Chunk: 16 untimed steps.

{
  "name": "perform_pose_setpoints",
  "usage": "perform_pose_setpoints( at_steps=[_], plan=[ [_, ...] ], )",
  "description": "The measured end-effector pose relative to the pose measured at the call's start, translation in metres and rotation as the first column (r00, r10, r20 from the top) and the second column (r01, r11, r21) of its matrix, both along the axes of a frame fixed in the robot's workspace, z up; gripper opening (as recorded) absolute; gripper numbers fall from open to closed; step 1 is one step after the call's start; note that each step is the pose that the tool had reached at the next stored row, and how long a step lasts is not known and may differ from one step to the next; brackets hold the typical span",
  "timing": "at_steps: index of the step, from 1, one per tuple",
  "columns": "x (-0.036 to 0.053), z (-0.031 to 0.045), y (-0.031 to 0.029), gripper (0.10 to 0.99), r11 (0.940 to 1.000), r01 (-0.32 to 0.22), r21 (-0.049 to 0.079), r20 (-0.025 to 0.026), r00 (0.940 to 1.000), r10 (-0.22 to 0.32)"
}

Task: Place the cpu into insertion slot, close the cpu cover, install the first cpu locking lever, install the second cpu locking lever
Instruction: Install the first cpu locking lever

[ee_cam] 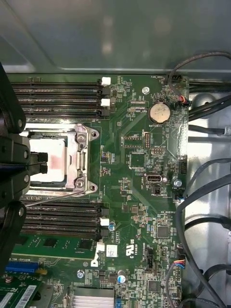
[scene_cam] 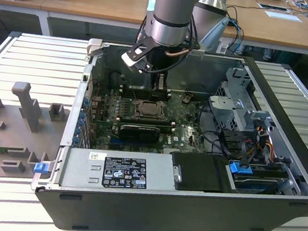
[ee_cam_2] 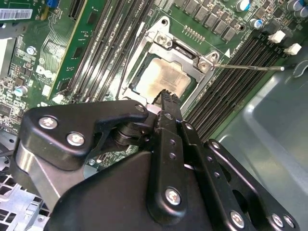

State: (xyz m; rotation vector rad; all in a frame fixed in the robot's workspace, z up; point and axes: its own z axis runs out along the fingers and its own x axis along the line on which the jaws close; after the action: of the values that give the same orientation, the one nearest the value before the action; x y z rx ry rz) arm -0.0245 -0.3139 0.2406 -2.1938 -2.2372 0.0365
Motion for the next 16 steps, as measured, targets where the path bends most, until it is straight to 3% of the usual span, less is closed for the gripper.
perform_pose_setpoints(
  at_steps=[6,10,16],
  plan=[
    [0.0,0.0102,0.0,0.106,1.0,0.0,0.0,0.0,1.0,0.0],
    [0.0,0.0242,0.0,0.106,1.0,0.0,0.0,0.0,1.0,0.0],
    [-0.0001,0.0372,0.0,0.106,1.0,0.0,0.0,0.0,1.0,0.0]
  ],
)
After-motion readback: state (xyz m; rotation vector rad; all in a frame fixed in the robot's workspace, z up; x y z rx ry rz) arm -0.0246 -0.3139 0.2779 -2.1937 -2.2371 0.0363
